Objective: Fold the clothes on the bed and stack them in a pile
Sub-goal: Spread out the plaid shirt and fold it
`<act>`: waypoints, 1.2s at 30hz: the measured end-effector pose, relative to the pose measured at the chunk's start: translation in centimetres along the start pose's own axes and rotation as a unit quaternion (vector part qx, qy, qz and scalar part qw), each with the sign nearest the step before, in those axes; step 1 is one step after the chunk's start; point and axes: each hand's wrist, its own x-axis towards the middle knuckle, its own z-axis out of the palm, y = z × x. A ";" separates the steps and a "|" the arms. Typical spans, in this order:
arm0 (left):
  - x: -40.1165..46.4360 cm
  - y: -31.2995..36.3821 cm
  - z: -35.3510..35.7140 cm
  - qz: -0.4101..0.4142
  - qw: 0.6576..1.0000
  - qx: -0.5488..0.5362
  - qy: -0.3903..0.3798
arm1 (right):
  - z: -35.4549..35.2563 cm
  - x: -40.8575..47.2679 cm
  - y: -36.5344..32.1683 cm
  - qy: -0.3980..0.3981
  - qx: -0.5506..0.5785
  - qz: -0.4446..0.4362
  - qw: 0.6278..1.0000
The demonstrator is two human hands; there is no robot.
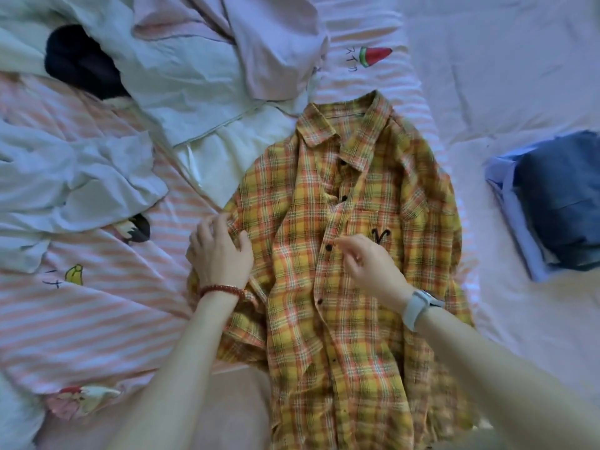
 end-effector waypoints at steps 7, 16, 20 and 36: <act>7.9 9.2 1.6 0.259 0.963 0.007 -0.068 | -8.8 10.6 1.0 0.068 -0.232 -0.136 0.961; 17.3 16.8 6.4 0.345 0.896 0.195 -0.200 | -10.9 19.3 2.0 -0.012 -0.316 -0.116 0.942; 19.6 18.1 7.0 0.349 0.908 0.158 -0.166 | -11.7 18.3 3.0 0.124 -0.227 -0.098 0.961; 7.3 13.6 7.0 0.153 0.984 -0.089 -0.025 | -7.8 18.6 2.6 0.120 0.007 -0.038 0.992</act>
